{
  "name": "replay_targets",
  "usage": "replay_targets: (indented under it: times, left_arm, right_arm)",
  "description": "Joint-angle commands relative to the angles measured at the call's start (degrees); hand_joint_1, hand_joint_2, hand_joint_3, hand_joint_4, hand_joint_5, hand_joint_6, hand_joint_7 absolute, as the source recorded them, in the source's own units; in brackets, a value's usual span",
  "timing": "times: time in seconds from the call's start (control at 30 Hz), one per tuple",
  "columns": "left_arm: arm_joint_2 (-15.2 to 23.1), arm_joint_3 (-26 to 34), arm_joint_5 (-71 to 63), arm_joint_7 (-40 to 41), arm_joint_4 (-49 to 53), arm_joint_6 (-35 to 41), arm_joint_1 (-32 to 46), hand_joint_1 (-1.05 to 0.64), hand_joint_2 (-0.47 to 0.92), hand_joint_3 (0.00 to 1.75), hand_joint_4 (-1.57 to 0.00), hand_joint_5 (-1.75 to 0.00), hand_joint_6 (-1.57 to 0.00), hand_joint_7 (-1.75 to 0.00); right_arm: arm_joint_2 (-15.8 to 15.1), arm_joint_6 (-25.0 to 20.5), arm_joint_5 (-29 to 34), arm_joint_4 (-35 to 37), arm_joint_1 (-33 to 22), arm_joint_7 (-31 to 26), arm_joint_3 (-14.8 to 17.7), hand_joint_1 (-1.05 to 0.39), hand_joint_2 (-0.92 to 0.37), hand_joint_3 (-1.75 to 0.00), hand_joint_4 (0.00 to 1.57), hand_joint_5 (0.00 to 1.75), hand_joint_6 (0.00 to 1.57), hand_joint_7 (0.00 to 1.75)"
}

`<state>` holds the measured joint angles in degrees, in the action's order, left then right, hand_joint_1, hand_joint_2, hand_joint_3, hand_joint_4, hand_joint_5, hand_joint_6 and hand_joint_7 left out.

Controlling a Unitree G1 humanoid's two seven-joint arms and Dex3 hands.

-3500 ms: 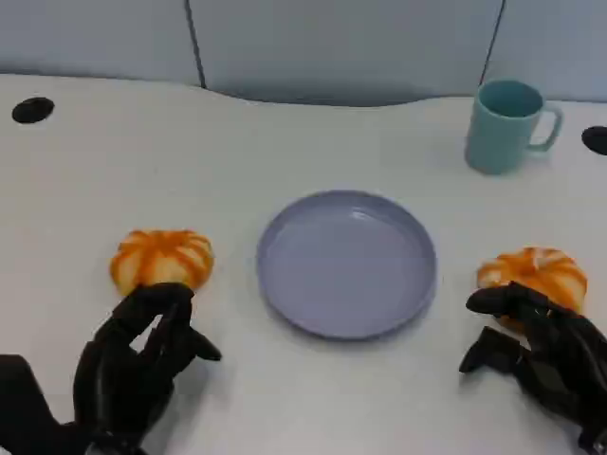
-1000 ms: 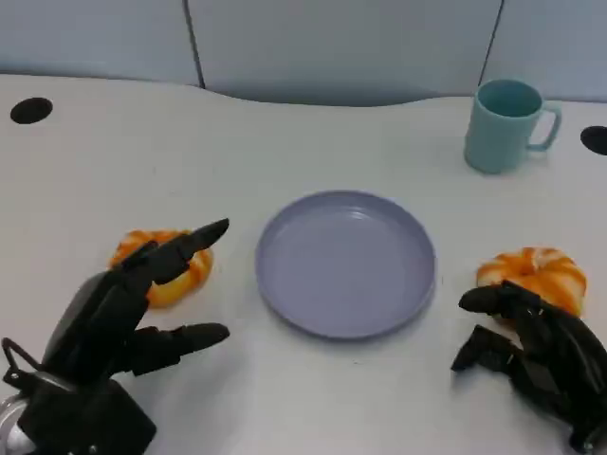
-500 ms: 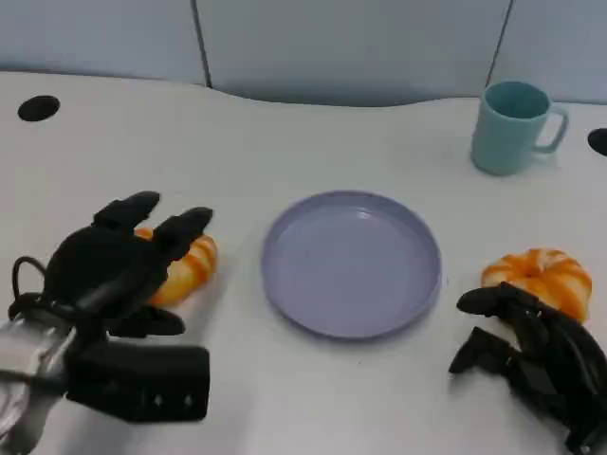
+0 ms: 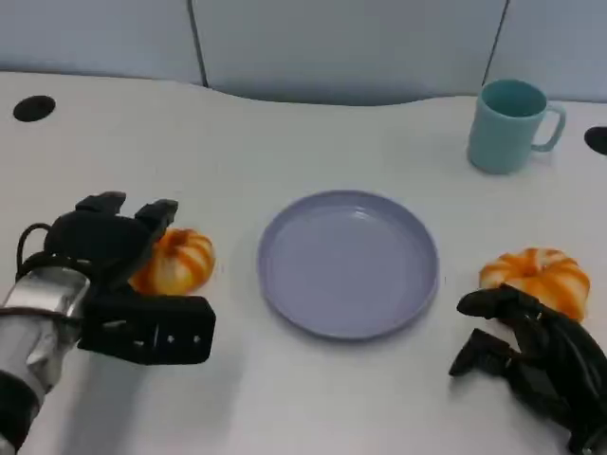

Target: Grasp the bread from the table and place it into the plate.

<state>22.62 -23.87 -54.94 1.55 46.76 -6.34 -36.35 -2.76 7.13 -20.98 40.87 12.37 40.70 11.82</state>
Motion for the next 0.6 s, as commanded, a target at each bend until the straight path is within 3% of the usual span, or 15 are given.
replay_targets:
  times: [0.03,0.2,0.37,0.6]
  left_arm:
    - [0.36,-2.01,1.43,1.88,3.57,-0.36,-2.24,-0.72,0.9,0.01,0.0,0.0,-0.05,-0.01]
    - [0.57,-3.31,2.56,2.65,4.59,-0.43,-2.86,-0.72,0.91,0.01,0.0,0.0,-0.05,-0.01]
    - [-3.36,-5.96,3.21,4.18,19.0,-0.62,-10.54,-0.62,0.87,0.0,-0.04,-0.02,-0.11,-0.02]
    - [-5.39,-7.32,5.1,3.59,25.07,0.09,-14.1,-0.59,0.88,0.0,-0.02,-0.01,-0.11,-0.01]
  right_arm:
    - [-0.54,-0.94,0.1,-0.15,-1.18,-0.55,0.02,-0.45,-0.92,-0.16,0.65,1.43,0.65,0.99]
    - [-0.53,-0.96,0.1,-0.19,-1.2,-0.56,0.02,-0.45,-0.92,-0.16,0.65,1.43,0.65,0.99]
    - [-0.64,-1.82,-0.75,-1.07,-1.93,0.22,0.47,-0.44,-0.92,-0.16,0.64,1.43,0.64,0.99]
    - [-0.92,-2.11,-0.63,-2.03,-2.65,0.42,0.52,-0.45,-0.92,-0.16,0.64,1.44,0.64,1.0]
